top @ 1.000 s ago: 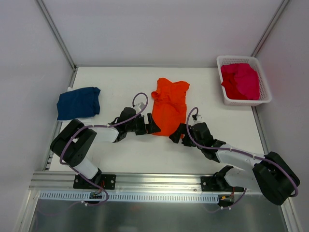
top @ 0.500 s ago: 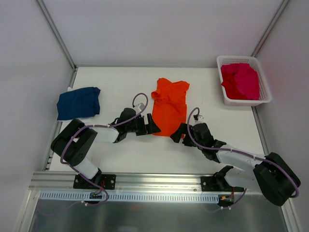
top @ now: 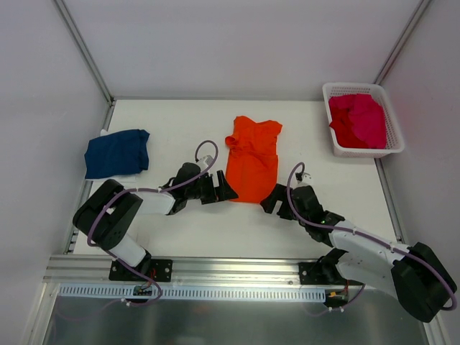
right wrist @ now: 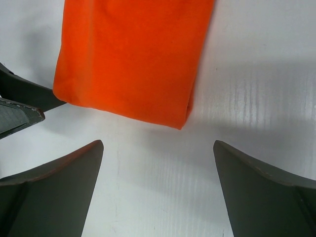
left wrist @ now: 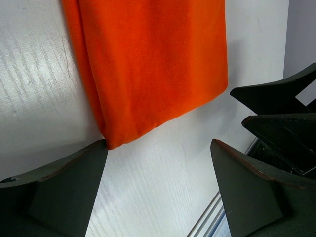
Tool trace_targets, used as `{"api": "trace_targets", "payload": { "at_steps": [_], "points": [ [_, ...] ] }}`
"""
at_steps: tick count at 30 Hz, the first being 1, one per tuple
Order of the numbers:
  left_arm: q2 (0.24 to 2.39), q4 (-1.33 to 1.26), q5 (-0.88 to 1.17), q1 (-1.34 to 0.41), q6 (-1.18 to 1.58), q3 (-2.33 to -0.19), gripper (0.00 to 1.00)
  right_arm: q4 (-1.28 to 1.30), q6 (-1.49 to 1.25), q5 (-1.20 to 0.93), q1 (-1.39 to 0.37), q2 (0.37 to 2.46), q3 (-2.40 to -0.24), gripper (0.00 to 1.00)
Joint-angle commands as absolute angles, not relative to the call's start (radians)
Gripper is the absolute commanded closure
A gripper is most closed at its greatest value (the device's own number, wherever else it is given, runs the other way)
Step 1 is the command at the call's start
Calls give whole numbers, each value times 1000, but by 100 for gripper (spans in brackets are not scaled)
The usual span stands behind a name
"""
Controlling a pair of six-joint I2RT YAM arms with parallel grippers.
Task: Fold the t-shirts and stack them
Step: Fold the tshirt
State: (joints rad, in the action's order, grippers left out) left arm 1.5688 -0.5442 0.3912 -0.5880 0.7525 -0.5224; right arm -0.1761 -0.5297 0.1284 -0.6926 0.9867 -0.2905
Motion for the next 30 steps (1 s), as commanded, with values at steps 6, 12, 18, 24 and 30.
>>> {"api": "trace_targets", "payload": {
  "at_steps": [6,12,18,24,30],
  "points": [
    [1684,-419,367,-611,770,-503,12,-201,-523,150,-698,1037,-290,0],
    [1694,-431,365,-615,769,-506,14,-247,-526,144,-698,1087,-290,1],
    [1678,-417,362,-615,761,-512,18,-305,-531,144,-699,1173,-304,0],
    [1661,-368,336,-615,744,-528,20,-380,-548,121,-701,1269,-305,1],
    [1643,-327,301,-615,732,-534,25,-407,-557,107,-710,1315,-314,1]
  ]
}}
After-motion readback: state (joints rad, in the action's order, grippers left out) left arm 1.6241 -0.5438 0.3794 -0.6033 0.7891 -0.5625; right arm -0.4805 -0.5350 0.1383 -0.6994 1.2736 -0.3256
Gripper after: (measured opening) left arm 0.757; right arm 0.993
